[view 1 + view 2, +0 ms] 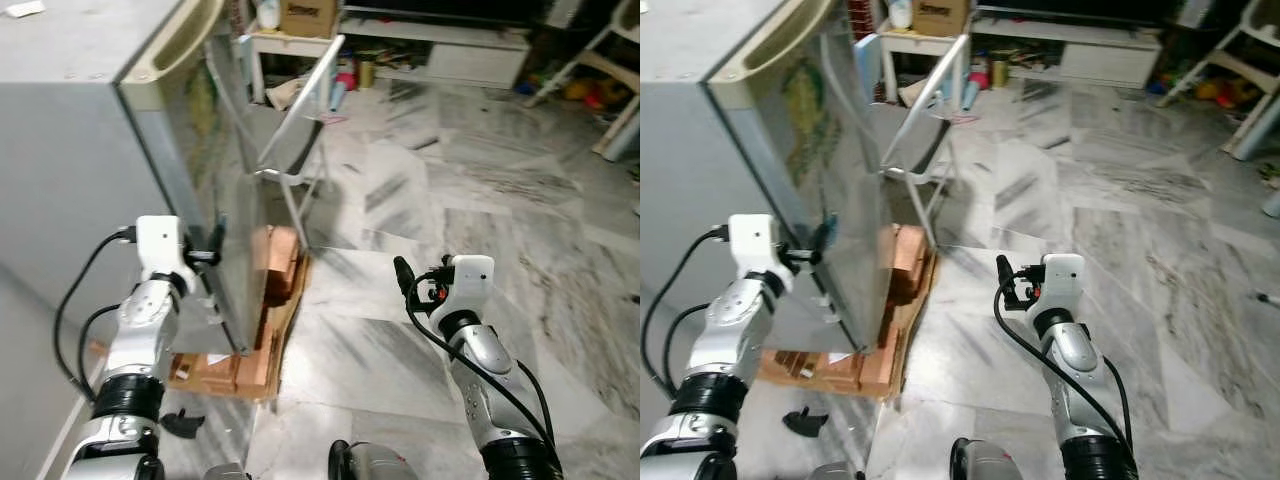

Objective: Restocking fridge

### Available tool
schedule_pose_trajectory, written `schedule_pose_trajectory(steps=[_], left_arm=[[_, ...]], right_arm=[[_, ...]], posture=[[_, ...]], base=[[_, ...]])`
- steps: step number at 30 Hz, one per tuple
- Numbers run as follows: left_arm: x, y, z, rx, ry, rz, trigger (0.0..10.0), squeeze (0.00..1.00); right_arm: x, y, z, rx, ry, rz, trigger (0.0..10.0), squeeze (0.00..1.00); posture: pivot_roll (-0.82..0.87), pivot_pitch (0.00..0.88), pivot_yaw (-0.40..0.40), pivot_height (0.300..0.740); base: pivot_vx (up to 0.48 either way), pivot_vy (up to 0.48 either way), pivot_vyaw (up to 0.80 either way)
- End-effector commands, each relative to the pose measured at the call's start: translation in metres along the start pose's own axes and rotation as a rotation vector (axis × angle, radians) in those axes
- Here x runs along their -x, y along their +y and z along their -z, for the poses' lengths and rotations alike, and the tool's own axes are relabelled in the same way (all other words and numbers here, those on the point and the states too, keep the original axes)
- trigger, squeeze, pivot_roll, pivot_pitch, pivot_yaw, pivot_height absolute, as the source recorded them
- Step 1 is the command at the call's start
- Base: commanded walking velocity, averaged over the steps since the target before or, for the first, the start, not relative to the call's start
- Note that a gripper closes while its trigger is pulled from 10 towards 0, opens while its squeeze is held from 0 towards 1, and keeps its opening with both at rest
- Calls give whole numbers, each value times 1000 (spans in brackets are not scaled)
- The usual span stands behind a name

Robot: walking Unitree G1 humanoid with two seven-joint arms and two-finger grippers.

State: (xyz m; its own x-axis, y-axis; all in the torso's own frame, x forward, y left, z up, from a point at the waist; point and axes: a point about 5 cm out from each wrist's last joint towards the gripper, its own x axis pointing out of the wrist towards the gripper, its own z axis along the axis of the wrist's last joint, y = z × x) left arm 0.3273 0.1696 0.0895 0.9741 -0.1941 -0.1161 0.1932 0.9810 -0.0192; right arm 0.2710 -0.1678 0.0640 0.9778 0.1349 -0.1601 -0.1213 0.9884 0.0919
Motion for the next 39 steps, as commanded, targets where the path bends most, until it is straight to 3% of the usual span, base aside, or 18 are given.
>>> schedule_pose_trajectory(steps=[1, 3, 7, 8, 9, 11, 15, 18, 21, 23, 24, 28, 29, 34, 35, 36, 37, 39], left_arm=[[-15, -28, -18, -46, -55, 128, 10000, 0], [-17, -34, -20, -47, -61, 151, 10000, 0], [-30, -75, -32, -65, -94, 298, 10000, 0], [-30, -75, -32, -65, -94, 298, 10000, 0], [-34, -100, -41, -78, -119, 385, 10000, 0], [-36, -125, -50, -64, -143, 466, 10000, 0], [-7, -242, -98, -47, -325, 889, 10000, 0], [-3, -258, -106, -48, -357, 928, 10000, 0], [-11, -255, -109, -106, -384, 887, 10000, 0], [-23, -236, -112, -87, -377, 817, 10000, 0], [-23, -236, -112, -87, -377, 817, 10000, 0], [-30, -203, -108, -67, -359, 730, 10000, 0], [-31, -178, -96, -85, -331, 668, 10000, 0], [-25, -121, -56, -76, -241, 520, 10000, 0], [-17, -99, -40, -77, -202, 450, 10000, 0], [-17, -99, -40, -77, -202, 450, 10000, 0], [-7, -78, -27, -74, -172, 380, 10000, 0], [0, -63, -21, -68, -157, 326, 10000, 0]], right_arm=[[9, -10, 8, 37, 49, 17, 10000, 0], [11, -12, 10, 44, 61, 23, 10000, 0], [27, -30, 24, 77, 119, 80, 10000, 0], [27, -30, 24, 77, 119, 80, 10000, 0], [37, -40, 35, 80, 163, 112, 10000, 0], [45, -46, 43, 75, 204, 134, 10000, 0], [62, -54, 62, 4, 262, 186, 10000, 0], [62, -51, 60, -2, 244, 175, 10000, 0], [63, -48, 59, -10, 225, 167, 10000, 0], [64, -46, 59, -15, 219, 161, 10000, 0], [64, -46, 59, -15, 219, 161, 10000, 0], [60, -43, 55, 8, 181, 144, 10000, 0], [56, -41, 49, 21, 144, 140, 10000, 0], [45, -34, 38, 22, 96, 129, 10000, 0], [39, -30, 33, 25, 80, 115, 10000, 0], [39, -30, 33, 25, 80, 115, 10000, 0], [33, -25, 28, 31, 61, 97, 10000, 0], [29, -21, 23, 34, 44, 83, 10000, 0]], posture=[[-68, 36, -19, 740], [-68, 36, -19, 740], [-79, 36, -16, 740], [-79, 36, -16, 740], [-82, 36, -15, 740], [-82, 36, -15, 740], [-99, 34, -4, 740], [-107, 34, 1, 740], [-112, 41, 8, 740], [-97, 47, 9, 740], [-97, 47, 9, 740], [-85, 53, 11, 740], [-81, 53, 12, 740], [-62, 55, 9, 740], [-54, 59, 5, 740], [-54, 59, 5, 740], [-48, 64, 1, 740], [-35, 70, -5, 740]], base=[[0, 0, 0], [0, 0, 0], [0, 0, 0], [0, 0, 0], [0, 0, 0], [0, 0, 0], [0, 0, 0], [0, 0, 0], [0, 0, 0], [0, 0, 0], [0, 0, 0], [0, 0, 0], [0, 0, 0], [0, -54, 0], [0, -382, -544], [0, -382, -544], [0, -428, -800], [0, -435, -800]])
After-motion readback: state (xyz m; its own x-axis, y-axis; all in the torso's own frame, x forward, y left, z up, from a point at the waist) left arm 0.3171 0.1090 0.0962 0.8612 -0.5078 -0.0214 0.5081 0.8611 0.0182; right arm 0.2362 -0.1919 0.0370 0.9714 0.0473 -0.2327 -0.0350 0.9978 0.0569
